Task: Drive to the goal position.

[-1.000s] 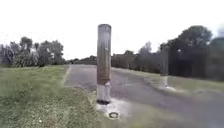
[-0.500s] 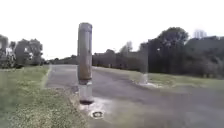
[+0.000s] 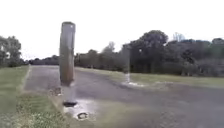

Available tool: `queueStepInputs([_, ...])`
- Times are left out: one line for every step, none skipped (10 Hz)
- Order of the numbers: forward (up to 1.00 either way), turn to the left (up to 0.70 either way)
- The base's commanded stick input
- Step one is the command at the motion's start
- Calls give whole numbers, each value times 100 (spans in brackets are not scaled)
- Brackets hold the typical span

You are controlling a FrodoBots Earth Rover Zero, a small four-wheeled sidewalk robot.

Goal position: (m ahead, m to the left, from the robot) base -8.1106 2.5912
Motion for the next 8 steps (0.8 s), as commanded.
queueStepInputs([30,0])
queueStepInputs([30,0])
queueStepInputs([30,0])
queueStepInputs([30,0])
queueStepInputs([30,0])
queueStepInputs([30,1])
queueStepInputs([30,4])
queueStepInputs([0,6])
